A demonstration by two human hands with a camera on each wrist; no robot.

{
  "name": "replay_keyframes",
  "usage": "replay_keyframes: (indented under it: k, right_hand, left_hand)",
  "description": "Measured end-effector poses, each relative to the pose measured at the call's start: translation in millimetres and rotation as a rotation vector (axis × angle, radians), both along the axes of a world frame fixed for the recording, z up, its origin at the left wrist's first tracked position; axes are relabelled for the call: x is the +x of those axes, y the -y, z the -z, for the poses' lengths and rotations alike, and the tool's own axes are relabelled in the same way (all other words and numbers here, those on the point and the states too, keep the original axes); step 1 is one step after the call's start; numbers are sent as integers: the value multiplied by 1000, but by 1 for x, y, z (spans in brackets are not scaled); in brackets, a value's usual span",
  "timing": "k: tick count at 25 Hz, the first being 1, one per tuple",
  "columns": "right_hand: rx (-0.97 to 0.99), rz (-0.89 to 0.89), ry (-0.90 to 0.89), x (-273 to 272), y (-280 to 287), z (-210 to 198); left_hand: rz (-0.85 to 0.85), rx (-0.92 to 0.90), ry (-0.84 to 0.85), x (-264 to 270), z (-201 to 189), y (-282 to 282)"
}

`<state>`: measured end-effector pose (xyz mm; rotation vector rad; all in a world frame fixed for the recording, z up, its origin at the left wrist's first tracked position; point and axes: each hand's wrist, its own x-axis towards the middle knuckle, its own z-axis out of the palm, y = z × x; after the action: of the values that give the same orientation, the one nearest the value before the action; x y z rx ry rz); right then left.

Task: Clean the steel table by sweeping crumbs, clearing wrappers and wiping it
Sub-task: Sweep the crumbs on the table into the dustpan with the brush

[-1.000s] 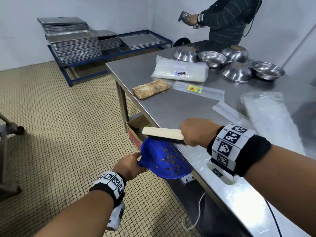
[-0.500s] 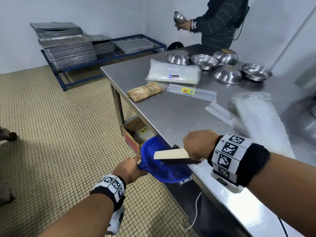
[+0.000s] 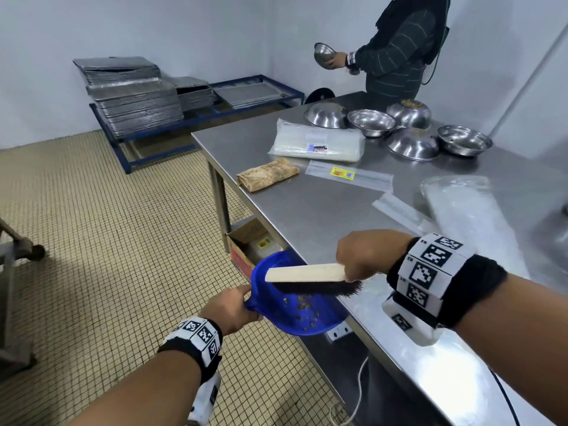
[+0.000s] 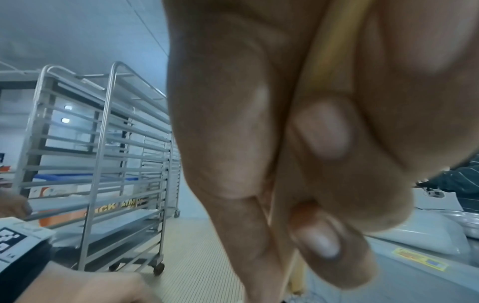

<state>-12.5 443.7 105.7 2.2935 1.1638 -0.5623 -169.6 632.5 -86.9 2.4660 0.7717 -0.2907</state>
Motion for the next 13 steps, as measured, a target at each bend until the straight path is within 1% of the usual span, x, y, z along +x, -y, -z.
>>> replay_keyframes:
  k: [3,6,13]
  right_hand:
    - [121,5,-2,6,-7,-7]
    - [202,16,-3,7,-17,-11]
    - [382,62,1,10,-47,-24]
  left_hand:
    - [-14,20,-4,-11,-16,-17]
    - [-65,33,-6,-22,-33,-35]
    - [-153,89,62,-49,-92,-80]
